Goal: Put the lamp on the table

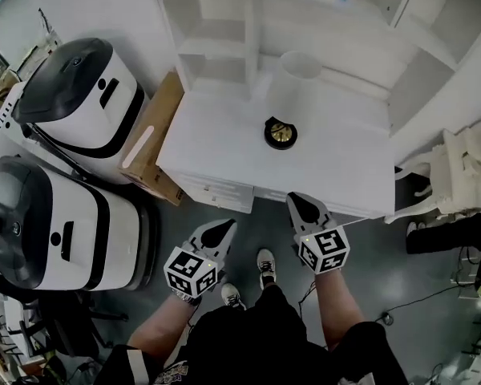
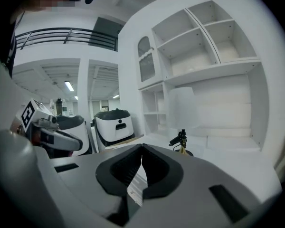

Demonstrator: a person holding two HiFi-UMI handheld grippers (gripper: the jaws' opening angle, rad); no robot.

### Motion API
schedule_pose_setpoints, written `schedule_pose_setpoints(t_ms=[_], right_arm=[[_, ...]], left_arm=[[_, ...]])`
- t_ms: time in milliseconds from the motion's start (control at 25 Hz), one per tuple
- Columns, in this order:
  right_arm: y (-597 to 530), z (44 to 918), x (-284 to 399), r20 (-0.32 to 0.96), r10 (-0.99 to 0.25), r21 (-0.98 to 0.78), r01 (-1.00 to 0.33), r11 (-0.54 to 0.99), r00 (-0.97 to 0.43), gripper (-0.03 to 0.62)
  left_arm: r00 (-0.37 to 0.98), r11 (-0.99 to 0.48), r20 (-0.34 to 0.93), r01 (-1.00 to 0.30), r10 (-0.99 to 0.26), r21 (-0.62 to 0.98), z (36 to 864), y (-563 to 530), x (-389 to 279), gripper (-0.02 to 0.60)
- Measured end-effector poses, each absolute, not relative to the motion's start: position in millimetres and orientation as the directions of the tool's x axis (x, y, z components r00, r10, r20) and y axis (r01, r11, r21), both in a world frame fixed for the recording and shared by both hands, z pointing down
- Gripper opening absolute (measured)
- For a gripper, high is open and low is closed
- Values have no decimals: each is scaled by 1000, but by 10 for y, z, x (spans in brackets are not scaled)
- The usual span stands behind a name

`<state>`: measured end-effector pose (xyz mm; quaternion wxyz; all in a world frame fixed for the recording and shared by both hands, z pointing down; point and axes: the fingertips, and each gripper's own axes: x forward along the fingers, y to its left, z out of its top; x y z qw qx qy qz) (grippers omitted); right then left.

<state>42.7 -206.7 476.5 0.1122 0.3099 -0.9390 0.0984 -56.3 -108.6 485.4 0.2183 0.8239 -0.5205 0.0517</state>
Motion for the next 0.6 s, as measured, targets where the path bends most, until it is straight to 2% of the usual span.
schedule_pose_setpoints(t_ms=[600], right_arm=[[-623,4608,688,289,-588,-123,-638,760,-756,25]], left_arm=[[518,-417,306,-843,-798,340,4875,-327,-361,0]])
